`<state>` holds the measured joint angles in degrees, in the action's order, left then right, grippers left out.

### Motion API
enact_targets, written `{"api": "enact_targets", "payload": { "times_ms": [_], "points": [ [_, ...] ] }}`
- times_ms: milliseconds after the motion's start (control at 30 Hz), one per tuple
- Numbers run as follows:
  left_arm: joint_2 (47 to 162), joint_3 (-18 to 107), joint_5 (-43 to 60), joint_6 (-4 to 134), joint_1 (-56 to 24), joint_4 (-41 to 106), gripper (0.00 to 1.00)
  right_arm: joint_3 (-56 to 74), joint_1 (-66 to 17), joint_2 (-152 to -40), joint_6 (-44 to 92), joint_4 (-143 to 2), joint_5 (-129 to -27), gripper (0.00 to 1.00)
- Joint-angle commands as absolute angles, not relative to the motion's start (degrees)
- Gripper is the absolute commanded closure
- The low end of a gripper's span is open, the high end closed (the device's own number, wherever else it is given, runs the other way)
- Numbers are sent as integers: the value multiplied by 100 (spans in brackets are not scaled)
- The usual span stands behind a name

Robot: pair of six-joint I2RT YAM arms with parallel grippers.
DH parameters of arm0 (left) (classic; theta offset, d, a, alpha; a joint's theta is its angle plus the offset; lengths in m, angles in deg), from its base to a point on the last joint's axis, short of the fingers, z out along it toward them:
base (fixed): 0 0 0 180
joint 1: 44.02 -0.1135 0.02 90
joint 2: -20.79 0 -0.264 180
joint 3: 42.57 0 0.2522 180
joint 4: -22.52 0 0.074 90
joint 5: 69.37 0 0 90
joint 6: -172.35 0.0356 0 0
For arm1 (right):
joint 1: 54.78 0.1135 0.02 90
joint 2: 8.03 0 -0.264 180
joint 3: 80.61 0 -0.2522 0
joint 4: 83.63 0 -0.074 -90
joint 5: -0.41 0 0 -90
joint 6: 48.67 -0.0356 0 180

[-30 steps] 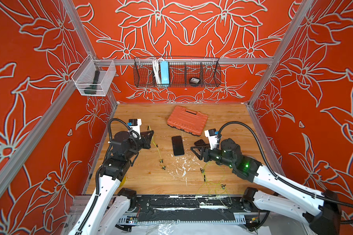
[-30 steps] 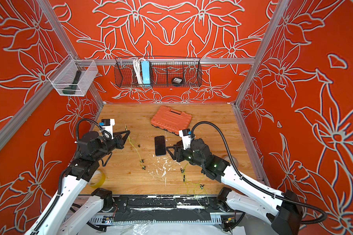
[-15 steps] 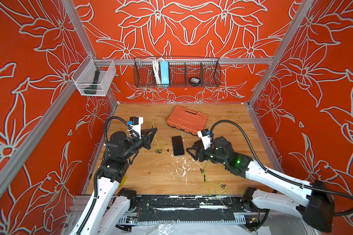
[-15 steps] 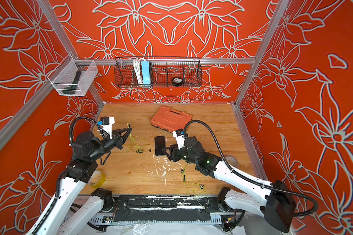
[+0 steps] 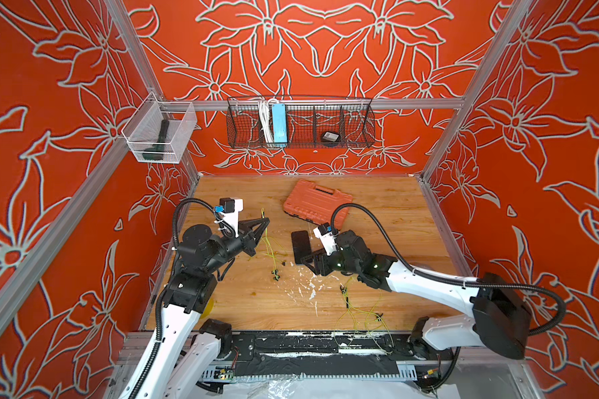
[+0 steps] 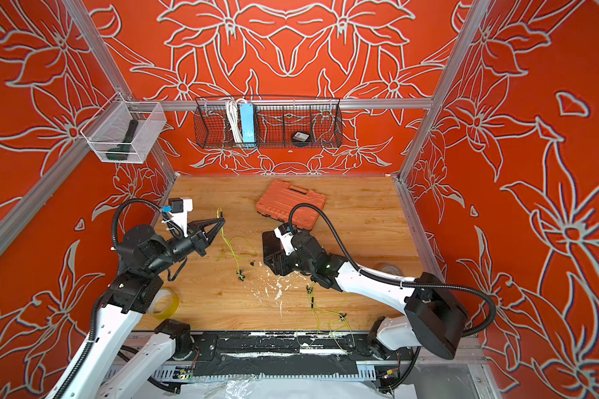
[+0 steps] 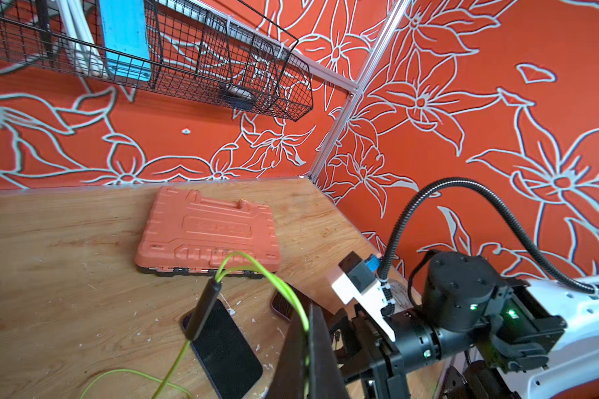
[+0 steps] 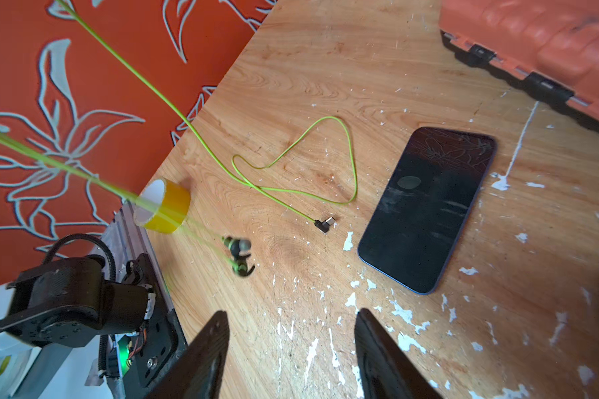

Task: Plug wired earphones into phones
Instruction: Pick up the wired earphone from the center of the board.

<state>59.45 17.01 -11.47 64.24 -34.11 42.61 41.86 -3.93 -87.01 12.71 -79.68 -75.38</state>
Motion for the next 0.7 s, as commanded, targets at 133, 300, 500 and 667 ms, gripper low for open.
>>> {"api": "enact_targets", "payload": {
  "times_ms": [133, 300, 500, 667],
  "points": [
    [5812, 1819, -1192, 6507, -3330, 4260, 100, 3760, -109, -9229, 2114, -7999, -7834, 41],
    [5771, 1902, -697, 6677, -3306, 4522, 100, 3748, 41, -9639, 2341, -8213, -7795, 62],
    [5747, 1907, -602, 6706, -3260, 4546, 100, 3662, 258, -10302, 2389, -8749, -7966, 58],
    [5719, 1918, -587, 6717, -3216, 4604, 100, 3509, 332, -10745, 2586, -9082, -8324, 58]
  ]
}}
